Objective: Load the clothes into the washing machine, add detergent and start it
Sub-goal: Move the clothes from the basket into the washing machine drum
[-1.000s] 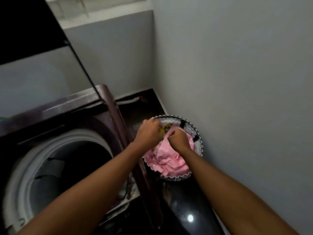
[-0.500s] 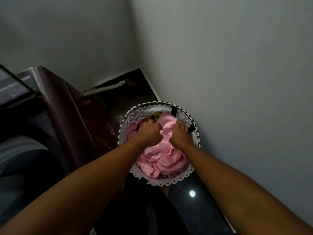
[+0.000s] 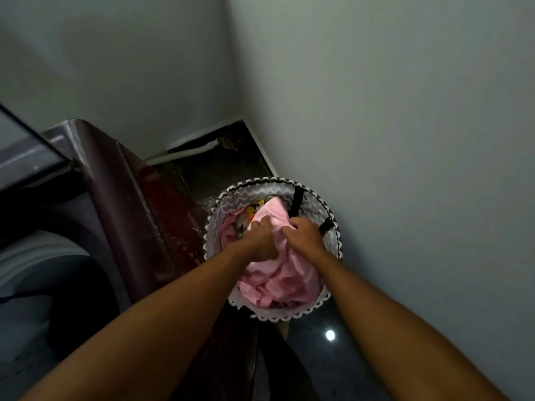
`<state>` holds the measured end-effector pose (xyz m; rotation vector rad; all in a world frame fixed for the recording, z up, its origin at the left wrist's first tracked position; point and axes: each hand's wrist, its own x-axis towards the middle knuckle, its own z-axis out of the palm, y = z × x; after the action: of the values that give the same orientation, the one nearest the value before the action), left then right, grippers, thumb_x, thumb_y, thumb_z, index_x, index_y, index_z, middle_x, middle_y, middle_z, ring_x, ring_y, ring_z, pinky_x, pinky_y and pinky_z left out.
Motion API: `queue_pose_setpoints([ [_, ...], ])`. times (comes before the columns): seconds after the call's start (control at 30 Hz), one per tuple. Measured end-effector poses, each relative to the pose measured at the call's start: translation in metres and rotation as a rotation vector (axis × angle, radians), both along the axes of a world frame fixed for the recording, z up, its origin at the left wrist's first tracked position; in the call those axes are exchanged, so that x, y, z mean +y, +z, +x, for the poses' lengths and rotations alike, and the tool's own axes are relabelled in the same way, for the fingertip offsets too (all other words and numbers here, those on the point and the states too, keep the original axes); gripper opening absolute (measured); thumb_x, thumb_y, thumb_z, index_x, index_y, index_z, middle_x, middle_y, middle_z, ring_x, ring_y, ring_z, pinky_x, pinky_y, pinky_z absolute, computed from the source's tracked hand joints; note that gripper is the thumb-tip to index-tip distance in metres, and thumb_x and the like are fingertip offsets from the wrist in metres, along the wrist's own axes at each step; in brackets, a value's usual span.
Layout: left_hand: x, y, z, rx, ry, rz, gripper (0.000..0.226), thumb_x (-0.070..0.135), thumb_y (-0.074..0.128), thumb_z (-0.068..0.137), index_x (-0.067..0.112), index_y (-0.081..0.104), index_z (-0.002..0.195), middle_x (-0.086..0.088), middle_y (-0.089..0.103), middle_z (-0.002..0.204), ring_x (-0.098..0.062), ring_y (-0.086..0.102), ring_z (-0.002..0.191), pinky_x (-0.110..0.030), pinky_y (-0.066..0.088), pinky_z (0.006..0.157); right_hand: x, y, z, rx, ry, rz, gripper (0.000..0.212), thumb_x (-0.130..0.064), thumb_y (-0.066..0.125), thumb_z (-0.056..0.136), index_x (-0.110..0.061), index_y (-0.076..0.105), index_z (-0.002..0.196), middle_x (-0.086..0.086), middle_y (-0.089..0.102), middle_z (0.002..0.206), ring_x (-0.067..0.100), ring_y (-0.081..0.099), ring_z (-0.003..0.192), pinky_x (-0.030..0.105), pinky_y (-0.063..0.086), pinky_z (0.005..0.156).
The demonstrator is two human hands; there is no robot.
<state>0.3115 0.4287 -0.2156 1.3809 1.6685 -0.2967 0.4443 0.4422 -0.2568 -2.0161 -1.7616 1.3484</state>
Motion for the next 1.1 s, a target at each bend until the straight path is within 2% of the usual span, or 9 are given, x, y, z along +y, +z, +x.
queue_pose_setpoints([
  [0.17,-0.025,0.033,-0.006,-0.049,-0.012,0.181,0.106,0.032,0.08,0.074,0.011,0.011,0.153,-0.016,0.02,0.154,-0.036,0.022,0.144,-0.041,0.029,0.114,-0.005,0.062,-0.021,0.078,-0.102,-0.002,0.052,-0.036,0.043,0.065,0.0,0.073,0.087,0.021,0.071,0.087,0.032,0.062,0.08,0.033,0.04,0.064],
  [0.37,-0.042,0.08,-0.029,-0.151,0.144,0.314,0.076,0.034,0.086,0.068,0.015,0.04,0.126,-0.014,0.062,0.118,-0.034,0.06,0.108,-0.039,0.048,0.081,-0.018,0.13,-0.031,0.212,-0.15,0.005,0.006,-0.022,0.051,0.044,-0.017,0.055,0.043,-0.006,0.046,0.038,0.004,0.041,0.04,0.015,0.029,0.037],
  [0.57,-0.041,0.133,-0.033,-0.193,0.154,0.422,0.04,0.021,0.072,0.08,0.013,0.06,0.117,-0.011,0.067,0.114,-0.029,0.061,0.106,-0.028,0.037,0.071,-0.026,0.163,-0.02,0.198,-0.07,-0.066,0.011,-0.021,0.056,0.051,-0.014,0.059,0.059,0.0,0.054,0.061,0.016,0.047,0.057,0.024,0.035,0.049],
  [0.63,-0.039,0.155,-0.032,-0.206,0.117,0.449,0.035,0.015,0.071,0.075,0.014,0.065,0.109,-0.009,0.069,0.107,-0.027,0.062,0.1,-0.027,0.04,0.07,-0.03,0.169,-0.011,0.233,0.025,-0.189,0.023,-0.012,0.058,0.071,-0.015,0.063,0.093,0.003,0.058,0.075,0.016,0.051,0.066,0.025,0.039,0.054],
  [0.73,-0.036,0.188,-0.036,-0.268,0.099,0.445,0.033,0.004,0.071,0.066,0.015,0.07,0.097,-0.006,0.07,0.097,-0.024,0.063,0.092,-0.027,0.046,0.07,-0.031,0.174,0.005,0.204,0.267,-0.435,0.071,0.007,0.053,0.08,-0.035,0.037,0.136,0.014,0.062,0.104,0.026,0.065,0.084,0.031,0.052,0.054],
  [0.8,-0.033,0.205,-0.042,-0.363,0.191,0.439,0.028,0.0,0.069,0.061,0.02,0.07,0.08,0.0,0.069,0.082,-0.02,0.063,0.081,-0.027,0.048,0.066,-0.032,0.185,0.004,0.075,0.494,-0.528,0.078,0.016,0.058,0.077,-0.03,0.041,0.137,0.017,0.062,0.117,0.036,0.065,0.103,0.046,0.06,0.07],
  [0.87,-0.032,0.222,-0.046,-0.464,0.258,0.451,0.025,-0.002,0.066,0.06,0.022,0.067,0.069,0.008,0.064,0.068,-0.012,0.058,0.068,-0.024,0.046,0.059,-0.031,0.199,-0.003,0.019,0.571,-0.56,0.052,0.009,0.072,0.078,-0.017,0.058,0.122,0.012,0.068,0.109,0.033,0.067,0.101,0.057,0.056,0.087],
  [0.97,-0.035,0.242,-0.055,-0.565,0.357,0.511,0.022,0.0,0.063,0.059,0.02,0.066,0.067,0.011,0.06,0.062,-0.007,0.054,0.059,-0.021,0.043,0.055,-0.028,0.23,-0.019,0.058,0.526,-0.467,0.051,-0.015,0.088,0.07,-0.019,0.065,0.115,0.008,0.07,0.108,0.032,0.069,0.098,0.055,0.059,0.081],
  [1.1,-0.037,0.252,-0.078,-0.616,0.583,0.657,0.018,0.019,0.06,0.057,0.017,0.064,0.074,0.0,0.063,0.068,-0.013,0.055,0.067,-0.03,0.044,0.063,-0.022,0.262,-0.046,0.171,0.469,-0.297,0.048,-0.007,0.075,0.069,-0.017,0.067,0.114,0.014,0.07,0.11,0.035,0.067,0.1,0.061,0.056,0.084],
])
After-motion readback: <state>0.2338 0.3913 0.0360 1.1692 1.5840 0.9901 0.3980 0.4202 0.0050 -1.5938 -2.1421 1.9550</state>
